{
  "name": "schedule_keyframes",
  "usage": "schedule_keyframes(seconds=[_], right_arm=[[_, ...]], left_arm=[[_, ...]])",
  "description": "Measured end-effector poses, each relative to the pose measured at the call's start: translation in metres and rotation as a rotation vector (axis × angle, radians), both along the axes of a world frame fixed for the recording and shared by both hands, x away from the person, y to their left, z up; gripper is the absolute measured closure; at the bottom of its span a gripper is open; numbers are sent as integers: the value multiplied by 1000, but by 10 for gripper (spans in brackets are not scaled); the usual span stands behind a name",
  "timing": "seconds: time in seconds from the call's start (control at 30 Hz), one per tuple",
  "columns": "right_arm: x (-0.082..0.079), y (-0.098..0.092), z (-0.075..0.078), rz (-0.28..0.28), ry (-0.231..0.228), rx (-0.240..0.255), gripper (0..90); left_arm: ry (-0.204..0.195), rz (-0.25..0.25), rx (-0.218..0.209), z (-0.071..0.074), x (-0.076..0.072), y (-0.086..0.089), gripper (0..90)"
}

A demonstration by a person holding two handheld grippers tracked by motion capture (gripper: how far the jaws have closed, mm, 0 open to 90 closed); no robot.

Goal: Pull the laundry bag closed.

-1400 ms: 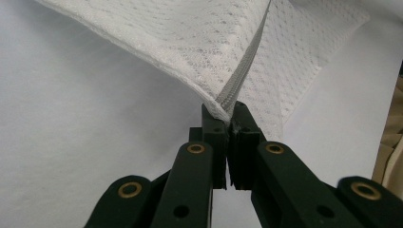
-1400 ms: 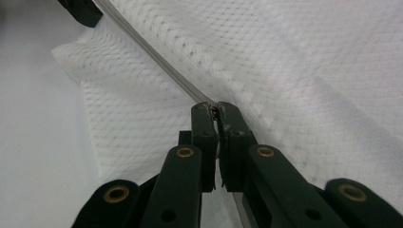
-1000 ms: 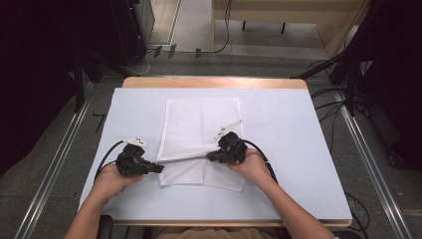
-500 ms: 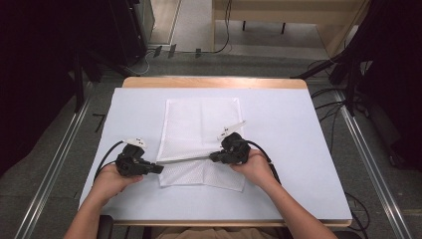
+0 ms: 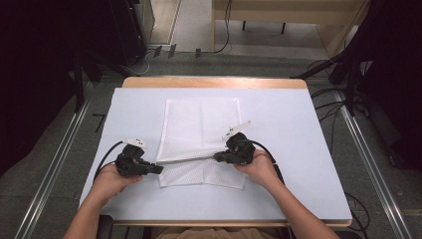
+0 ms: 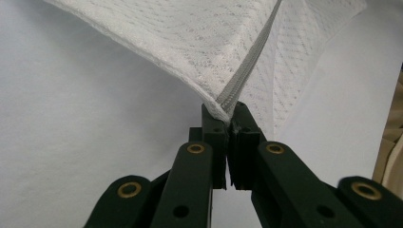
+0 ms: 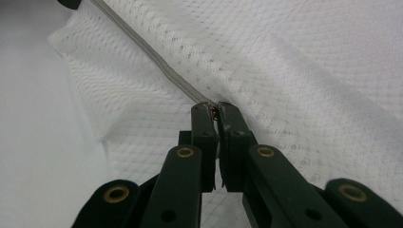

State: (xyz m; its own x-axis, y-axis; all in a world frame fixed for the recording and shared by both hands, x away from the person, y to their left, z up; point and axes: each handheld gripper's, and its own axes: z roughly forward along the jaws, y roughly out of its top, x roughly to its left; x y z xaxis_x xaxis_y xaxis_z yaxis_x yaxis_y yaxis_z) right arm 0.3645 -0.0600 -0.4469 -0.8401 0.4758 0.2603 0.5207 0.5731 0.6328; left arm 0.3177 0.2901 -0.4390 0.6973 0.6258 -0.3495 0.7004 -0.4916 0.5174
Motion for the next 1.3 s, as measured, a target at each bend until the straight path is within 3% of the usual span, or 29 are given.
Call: schedule_keyframes(seconds=[0.37, 1.3], right_arm=[[0, -9, 2, -15, 1, 1, 880], [1, -46, 2, -74, 11, -10, 879]], left_arm=[[8, -4, -17, 0, 0, 1, 880], [22, -13, -3, -1, 0, 2, 880]])
